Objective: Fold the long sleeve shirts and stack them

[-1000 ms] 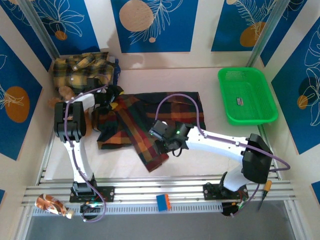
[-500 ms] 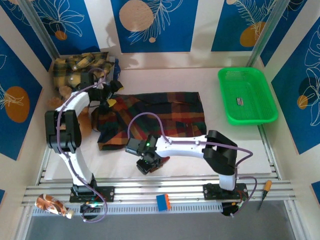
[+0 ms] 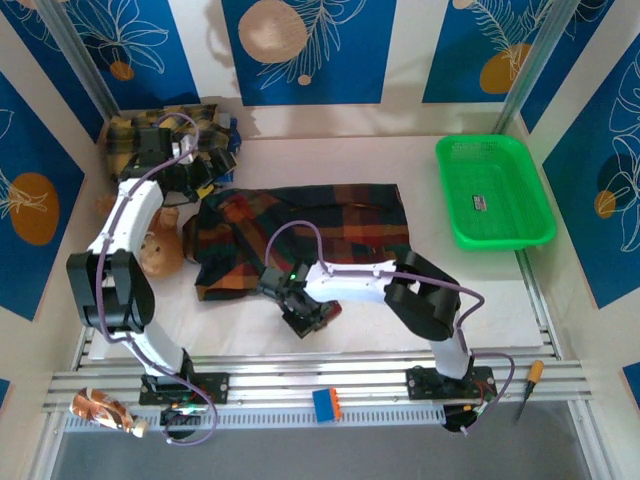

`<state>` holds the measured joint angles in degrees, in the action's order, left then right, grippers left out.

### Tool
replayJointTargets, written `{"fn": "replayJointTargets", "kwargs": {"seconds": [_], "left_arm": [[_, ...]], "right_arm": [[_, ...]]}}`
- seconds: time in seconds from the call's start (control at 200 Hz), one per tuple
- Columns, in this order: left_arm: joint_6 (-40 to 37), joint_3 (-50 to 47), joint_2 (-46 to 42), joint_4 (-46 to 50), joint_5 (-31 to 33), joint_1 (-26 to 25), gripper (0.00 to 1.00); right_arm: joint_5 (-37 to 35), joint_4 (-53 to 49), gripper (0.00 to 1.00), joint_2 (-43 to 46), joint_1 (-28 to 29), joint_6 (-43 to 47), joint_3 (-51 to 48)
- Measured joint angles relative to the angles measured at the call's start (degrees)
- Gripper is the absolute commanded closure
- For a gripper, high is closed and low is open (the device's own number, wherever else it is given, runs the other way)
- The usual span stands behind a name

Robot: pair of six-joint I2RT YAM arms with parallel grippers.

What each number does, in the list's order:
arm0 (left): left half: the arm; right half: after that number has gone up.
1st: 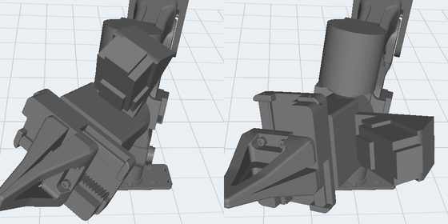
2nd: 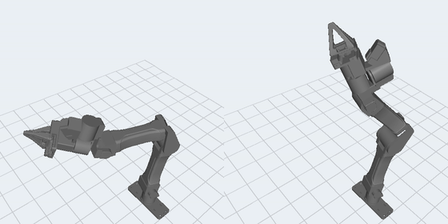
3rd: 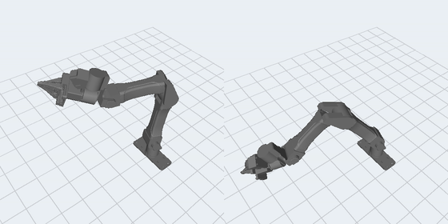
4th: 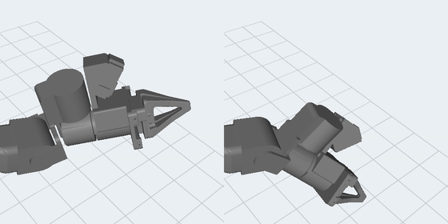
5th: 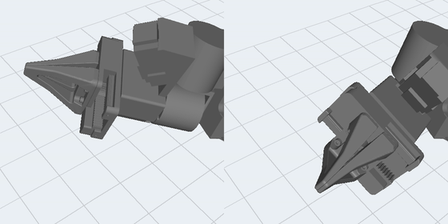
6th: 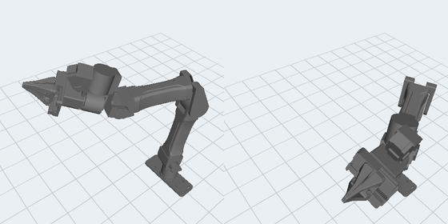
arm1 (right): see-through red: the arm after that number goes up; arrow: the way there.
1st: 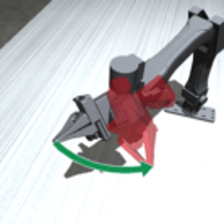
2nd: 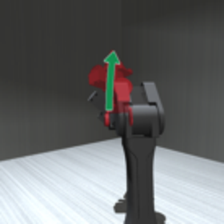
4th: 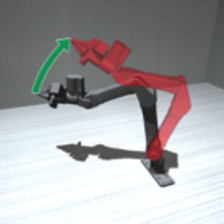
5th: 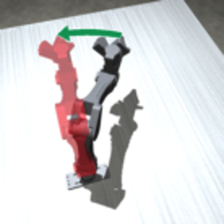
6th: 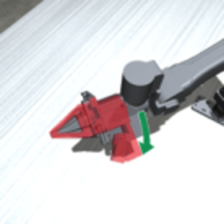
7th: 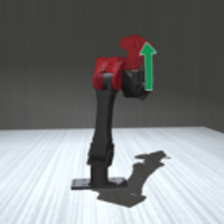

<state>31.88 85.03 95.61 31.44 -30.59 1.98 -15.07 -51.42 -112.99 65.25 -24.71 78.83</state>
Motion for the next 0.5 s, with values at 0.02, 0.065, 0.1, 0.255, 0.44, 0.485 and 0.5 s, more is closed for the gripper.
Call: {"fn": "replayJointTargets", "kwargs": {"seconds": [0.02,0.065,0.1,0.255,0.44,0.485,0.5], "left_arm": [[-0.4,0.0,-0.6,0.3,0.5,0.0,0.0],[-1.0,0.0,-1.8,0.9,1.3,-0.1,0.0],[-1.8,-0.2,-2.9,1.0,2.2,-0.2,0.0],[-4.1,-5.0,-7.6,1.1,5.7,-0.9,0.0],[-5.0,-14.0,-11.2,1.4,10.2,-2.1,0.0],[-4.9,-15.6,-11.7,1.4,11.2,-2.8,0.0],[-4.9,-16.0,-11.9,1.4,11.6,-3.0,0.0]], "right_arm": [[0.2,-0.3,1.0,0.1,-0.5,0.5,0.6],[0.6,-0.3,1.0,0.5,-1.5,1.2,1.9],[1.5,-0.2,1.0,1.3,-2.4,1.8,3.0],[8.5,0.3,1.0,9.0,-9.1,3.1,8.4],[19.9,4.4,1.0,16.3,-22.8,2.4,15.5],[22.3,5.2,1.0,16.4,-26.1,2.1,16.7],[23.3,5.6,1.0,16.3,-27.3,1.8,17.1]]}}
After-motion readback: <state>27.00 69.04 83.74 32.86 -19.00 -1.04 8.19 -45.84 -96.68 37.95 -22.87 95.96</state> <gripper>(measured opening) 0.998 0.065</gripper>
